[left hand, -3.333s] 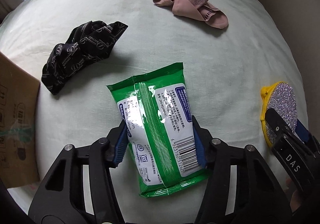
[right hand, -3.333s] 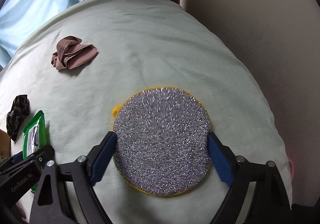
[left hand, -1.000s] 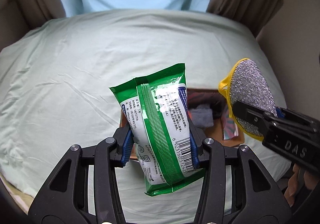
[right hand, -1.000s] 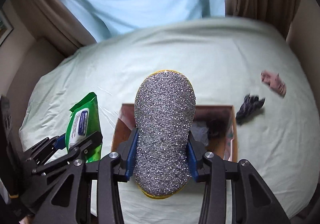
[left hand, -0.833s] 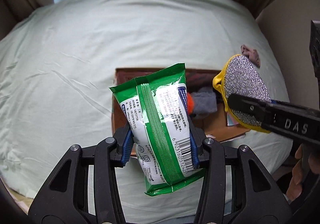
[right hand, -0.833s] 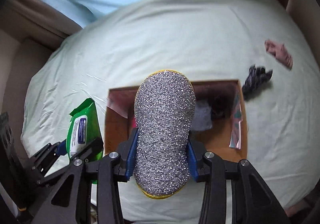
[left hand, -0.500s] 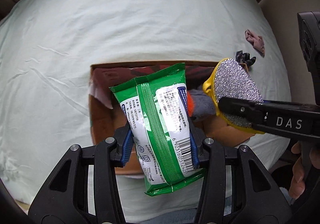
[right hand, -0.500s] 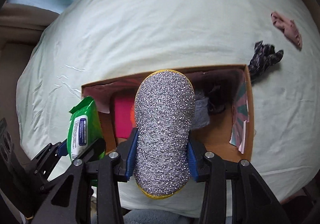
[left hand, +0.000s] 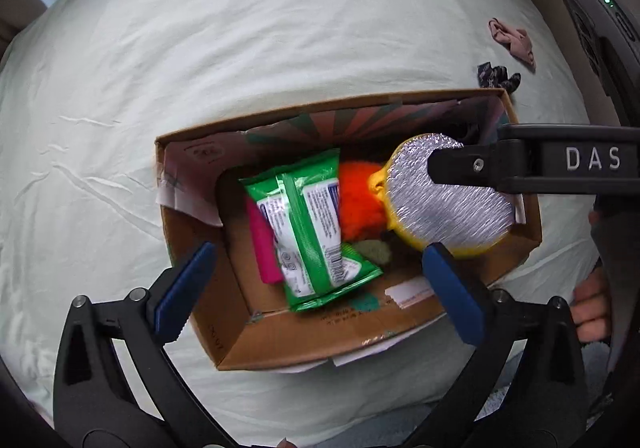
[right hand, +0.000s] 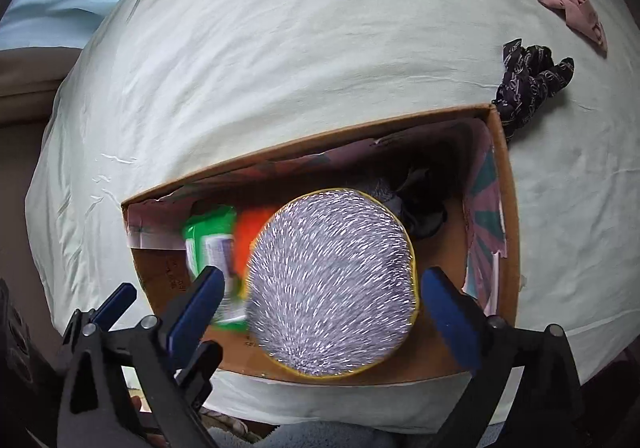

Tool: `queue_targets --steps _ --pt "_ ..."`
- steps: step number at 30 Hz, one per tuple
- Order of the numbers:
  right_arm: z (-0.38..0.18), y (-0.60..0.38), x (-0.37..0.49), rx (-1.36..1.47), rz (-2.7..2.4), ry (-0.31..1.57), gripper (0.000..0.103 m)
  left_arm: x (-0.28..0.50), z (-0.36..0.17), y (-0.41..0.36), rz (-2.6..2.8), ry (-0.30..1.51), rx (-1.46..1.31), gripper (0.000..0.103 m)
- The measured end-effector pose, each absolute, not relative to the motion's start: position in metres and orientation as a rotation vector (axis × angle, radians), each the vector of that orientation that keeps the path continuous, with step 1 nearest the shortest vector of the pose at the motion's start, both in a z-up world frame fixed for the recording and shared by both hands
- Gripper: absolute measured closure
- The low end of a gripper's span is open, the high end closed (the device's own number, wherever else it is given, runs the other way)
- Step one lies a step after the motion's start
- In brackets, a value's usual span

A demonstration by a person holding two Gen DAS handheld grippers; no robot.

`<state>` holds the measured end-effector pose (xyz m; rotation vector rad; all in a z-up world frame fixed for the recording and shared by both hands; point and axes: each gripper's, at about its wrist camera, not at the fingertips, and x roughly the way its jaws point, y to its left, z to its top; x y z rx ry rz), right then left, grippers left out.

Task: Organize soft objects
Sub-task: 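Open both tools to drop the wipes pack and sponge into the box, then lift both tools away from the box toward the scarf and pink cloth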

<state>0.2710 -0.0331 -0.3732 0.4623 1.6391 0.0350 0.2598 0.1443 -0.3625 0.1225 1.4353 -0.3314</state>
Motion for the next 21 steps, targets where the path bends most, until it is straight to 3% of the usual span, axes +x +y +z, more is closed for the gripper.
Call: queue_targets --steps 21 --pt "-0.319 -0.027 0.243 0.413 0.072 1.508 0.005 0.226 -0.316 0.163 -0.259 1.341 0.095 0.000"
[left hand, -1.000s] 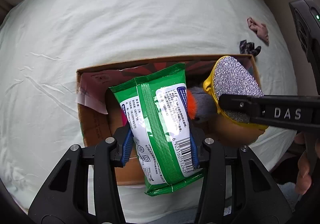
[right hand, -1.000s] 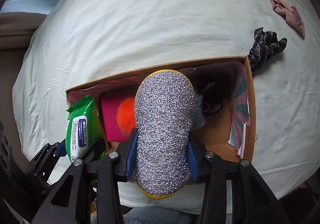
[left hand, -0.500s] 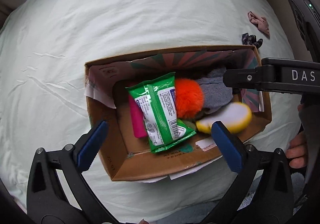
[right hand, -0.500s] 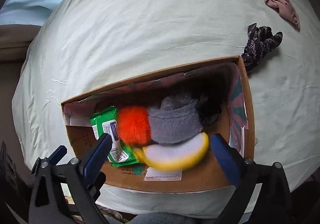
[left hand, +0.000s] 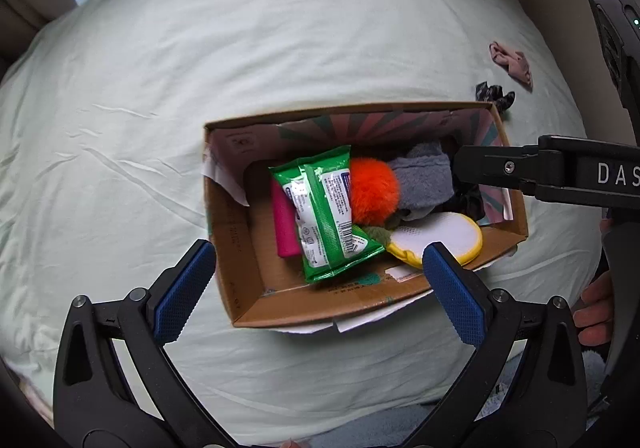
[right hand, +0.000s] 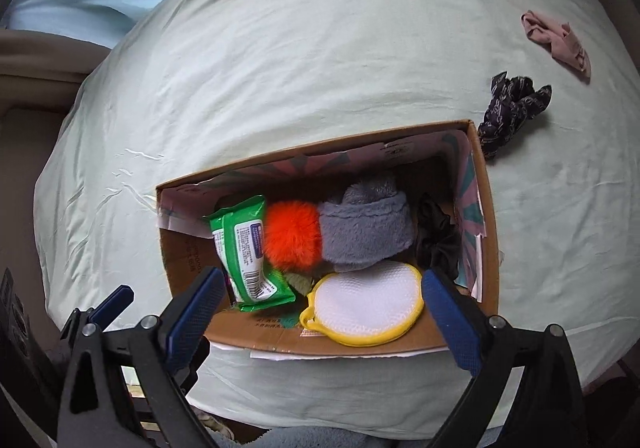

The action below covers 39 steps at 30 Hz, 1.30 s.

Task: Organize soft objects
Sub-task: 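Lift both tools away from the box toward the scarf and pink cloth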

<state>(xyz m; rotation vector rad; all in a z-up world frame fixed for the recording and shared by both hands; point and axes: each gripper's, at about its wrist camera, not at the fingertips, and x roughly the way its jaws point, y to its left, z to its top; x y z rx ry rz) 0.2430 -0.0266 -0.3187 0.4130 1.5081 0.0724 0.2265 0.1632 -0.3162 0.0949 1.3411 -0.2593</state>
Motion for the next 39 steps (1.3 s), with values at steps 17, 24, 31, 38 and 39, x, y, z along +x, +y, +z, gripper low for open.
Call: queue_targets --steps 17,24,31,38,39 --pt "-0.178 -0.037 0.161 0.206 0.081 1.102 0.005 0.150 -0.197 0.181 -0.203 1.102 0.058 0.000" --pt "-0.117 -0.062 0.107 0.136 0.046 0.906 0.005 0.122 -0.142 0.173 -0.202 0.979 0.070 0.000" --pt "-0.078 -0.097 0.055 0.109 -0.049 0.758 0.005 0.097 -0.099 0.150 -0.183 0.850 0.084 0.000" --pt "-0.059 -0.142 0.028 0.118 -0.148 0.681 0.005 0.084 -0.082 0.104 -0.224 0.791 0.074 0.000" --pt "-0.058 -0.148 0.027 0.119 -0.153 0.674 0.005 0.084 -0.081 0.095 -0.230 0.787 0.075 0.000"
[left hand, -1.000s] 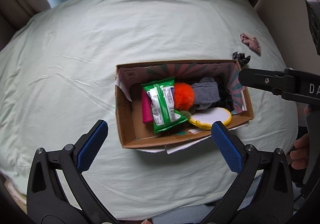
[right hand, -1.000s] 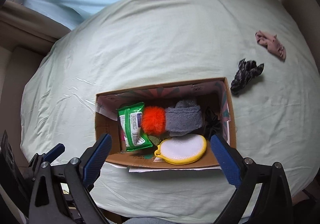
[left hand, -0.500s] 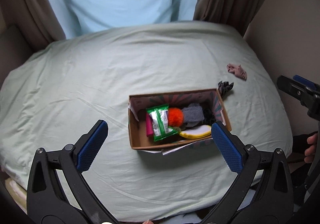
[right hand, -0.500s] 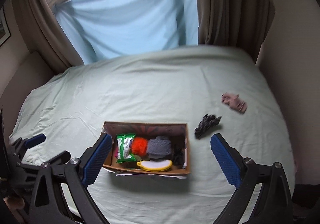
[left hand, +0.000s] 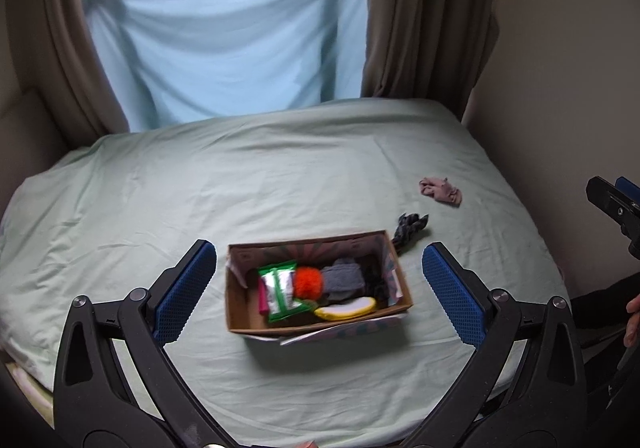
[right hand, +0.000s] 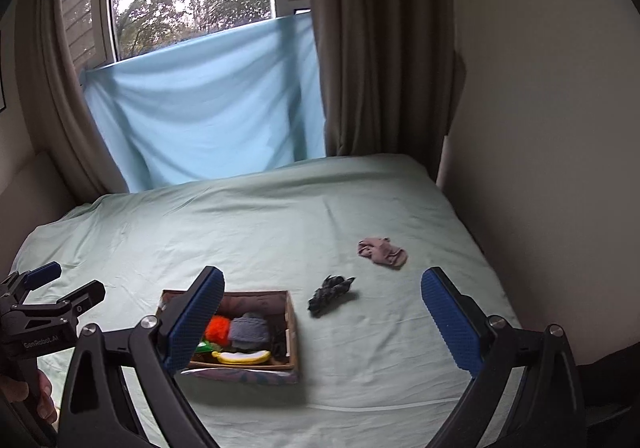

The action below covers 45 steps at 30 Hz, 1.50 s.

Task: Organize soft objects
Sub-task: 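Lift both tools away from the box toward the scarf and pink cloth, then grasp the black patterned scarf with the left tool while the right tool grasps the pink cloth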

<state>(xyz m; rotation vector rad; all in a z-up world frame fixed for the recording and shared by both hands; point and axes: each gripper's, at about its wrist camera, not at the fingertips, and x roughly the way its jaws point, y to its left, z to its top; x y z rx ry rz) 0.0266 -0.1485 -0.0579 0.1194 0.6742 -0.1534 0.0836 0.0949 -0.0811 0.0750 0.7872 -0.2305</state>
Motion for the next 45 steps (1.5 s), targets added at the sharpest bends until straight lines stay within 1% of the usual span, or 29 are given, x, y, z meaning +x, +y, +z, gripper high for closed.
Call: queue_targets --steps 10,18,21,25,31,37,45 --pt "-0.054 -0.217 0.032 0.096 -0.185 0.648 0.005 0.096 -0.083 0.007 -0.242 0.773 0.091 0.000" --pt "-0.079 -0.288 0.079 0.055 -0.139 0.708 0.005 0.132 -0.110 -0.068 -0.193 0.793 0.072 0.000" --pt "-0.092 -0.307 0.099 0.021 -0.126 0.710 0.005 0.152 -0.134 -0.094 -0.180 0.817 0.053 0.000" --pt "-0.125 -0.332 0.138 0.003 -0.068 0.736 0.005 0.176 -0.176 -0.124 -0.151 0.845 0.037 0.000" --pt "-0.191 -0.364 0.200 0.005 0.028 0.799 0.005 0.211 -0.245 -0.158 -0.094 0.877 0.046 0.000" --pt "-0.259 -0.373 0.256 -0.051 0.123 0.858 0.005 0.253 -0.320 -0.184 -0.063 0.950 0.139 0.000" --pt "-0.358 -0.371 0.331 -0.068 0.218 0.983 0.005 0.306 -0.419 -0.209 -0.099 1.164 0.293 0.001"
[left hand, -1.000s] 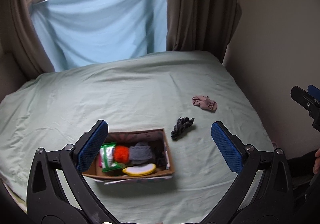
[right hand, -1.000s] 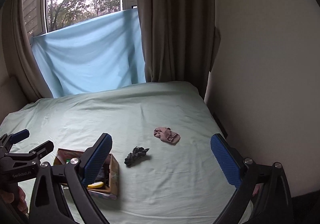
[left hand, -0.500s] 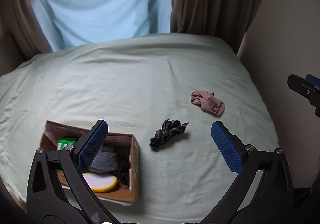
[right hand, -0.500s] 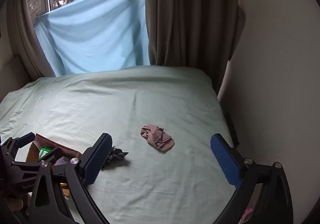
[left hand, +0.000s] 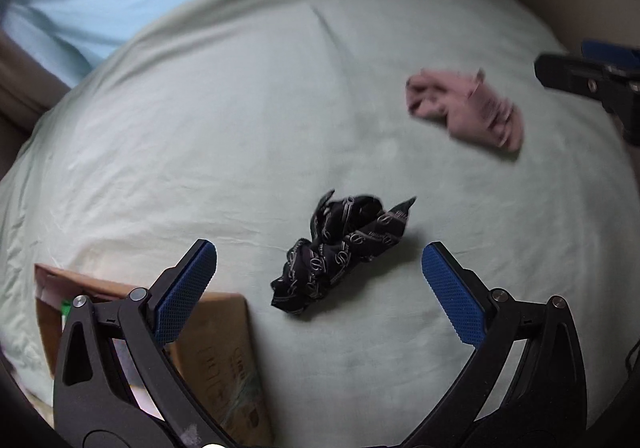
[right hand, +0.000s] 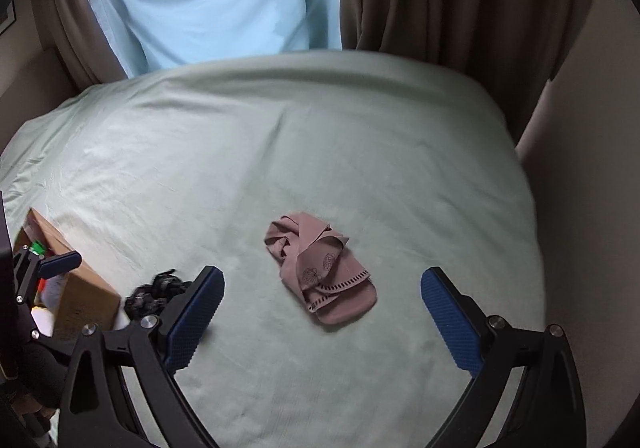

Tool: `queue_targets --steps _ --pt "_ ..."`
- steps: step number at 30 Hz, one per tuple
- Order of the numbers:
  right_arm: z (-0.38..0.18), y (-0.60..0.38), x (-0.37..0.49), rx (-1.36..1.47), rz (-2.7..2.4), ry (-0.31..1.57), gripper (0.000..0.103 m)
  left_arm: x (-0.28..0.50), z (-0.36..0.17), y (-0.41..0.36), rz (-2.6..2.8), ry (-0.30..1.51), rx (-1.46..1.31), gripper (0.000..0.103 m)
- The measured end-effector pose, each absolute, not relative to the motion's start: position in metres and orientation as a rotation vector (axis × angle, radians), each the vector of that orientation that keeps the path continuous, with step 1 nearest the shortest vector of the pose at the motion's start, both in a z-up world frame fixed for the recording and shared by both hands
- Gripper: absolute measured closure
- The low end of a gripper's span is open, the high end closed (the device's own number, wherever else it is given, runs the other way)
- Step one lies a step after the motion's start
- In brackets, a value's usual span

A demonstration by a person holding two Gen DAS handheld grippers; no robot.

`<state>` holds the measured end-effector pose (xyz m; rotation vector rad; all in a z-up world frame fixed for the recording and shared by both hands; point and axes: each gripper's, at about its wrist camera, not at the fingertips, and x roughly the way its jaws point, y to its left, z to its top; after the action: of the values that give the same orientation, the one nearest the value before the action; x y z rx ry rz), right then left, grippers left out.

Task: Organize soft objects
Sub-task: 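Grasp the black patterned scarf with the left tool while the right tool grasps the pink cloth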

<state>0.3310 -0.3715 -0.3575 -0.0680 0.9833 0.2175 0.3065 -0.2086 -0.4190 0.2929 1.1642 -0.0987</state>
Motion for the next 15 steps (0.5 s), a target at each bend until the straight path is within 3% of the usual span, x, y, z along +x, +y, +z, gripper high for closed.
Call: queue_targets --steps 6,11,15 --pt "-0.421 -0.364 0.368 -0.127 0.238 1.057 0.005 0.328 -0.459 -0.216 -0.125 1.247 0.324 0.006" --pt "-0.449 -0.354 0.383 -0.147 0.281 1.084 0.005 0.331 -0.481 -0.219 -0.149 1.296 0.372 0.020" --pt "-0.470 -0.346 0.391 -0.182 0.295 1.111 0.025 0.333 -0.489 -0.212 -0.166 1.334 0.341 0.024"
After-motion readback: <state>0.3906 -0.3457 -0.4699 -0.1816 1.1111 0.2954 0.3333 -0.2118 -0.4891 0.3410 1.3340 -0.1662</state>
